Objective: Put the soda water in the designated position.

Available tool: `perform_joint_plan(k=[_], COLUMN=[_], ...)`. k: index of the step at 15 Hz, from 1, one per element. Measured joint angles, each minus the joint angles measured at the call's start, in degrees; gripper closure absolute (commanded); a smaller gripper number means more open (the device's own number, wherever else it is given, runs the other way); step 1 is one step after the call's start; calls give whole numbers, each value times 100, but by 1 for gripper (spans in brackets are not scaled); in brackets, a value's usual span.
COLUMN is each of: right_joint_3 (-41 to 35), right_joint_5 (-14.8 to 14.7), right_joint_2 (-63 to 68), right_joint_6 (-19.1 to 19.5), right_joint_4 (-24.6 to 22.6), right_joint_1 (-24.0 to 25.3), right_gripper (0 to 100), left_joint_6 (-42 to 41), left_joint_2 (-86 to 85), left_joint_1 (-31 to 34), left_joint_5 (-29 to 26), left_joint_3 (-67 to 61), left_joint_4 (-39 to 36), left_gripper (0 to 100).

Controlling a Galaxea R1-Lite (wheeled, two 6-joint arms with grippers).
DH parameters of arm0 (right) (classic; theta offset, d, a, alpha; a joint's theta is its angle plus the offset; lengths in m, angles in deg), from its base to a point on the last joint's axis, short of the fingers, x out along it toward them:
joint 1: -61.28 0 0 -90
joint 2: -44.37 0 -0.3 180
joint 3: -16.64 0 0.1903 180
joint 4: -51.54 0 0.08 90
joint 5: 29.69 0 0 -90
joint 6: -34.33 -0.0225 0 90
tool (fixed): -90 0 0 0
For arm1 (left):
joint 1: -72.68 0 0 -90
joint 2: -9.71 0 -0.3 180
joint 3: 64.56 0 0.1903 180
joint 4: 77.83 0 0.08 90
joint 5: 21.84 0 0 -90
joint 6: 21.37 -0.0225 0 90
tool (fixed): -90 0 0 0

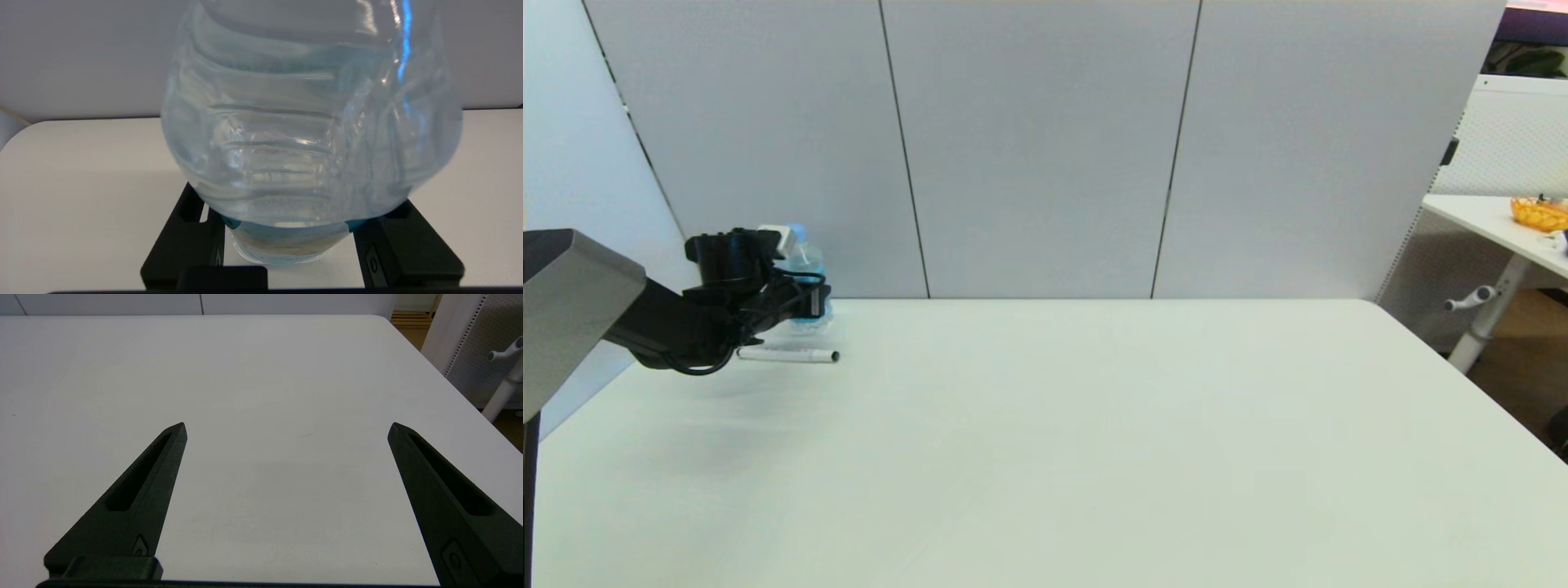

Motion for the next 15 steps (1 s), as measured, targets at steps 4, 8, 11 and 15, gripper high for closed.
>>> perform_joint_plan(k=[4, 8, 11, 15], right_joint_3=[0, 0, 0, 0], right_joint_5=[0, 0, -2, 0], right_joint_2=[0, 0, 0, 0], right_joint_6=[0, 0, 5, 2], right_joint_4=[0, 0, 0, 0], right_joint_1=[0, 2, 0, 0], right_gripper=[0, 0, 0, 0], left_joint_6=[-2, -11, -9, -6], left_joint_2=[5, -2, -11, -59], left_joint_1=[-11, -6, -9, -49], left_joint_5=[-2, -2, -2, -6], left_joint_3=[-13, -11, -6, -41], left_joint_4=[0, -5, -5, -2], left_gripper=[0, 0, 0, 0])
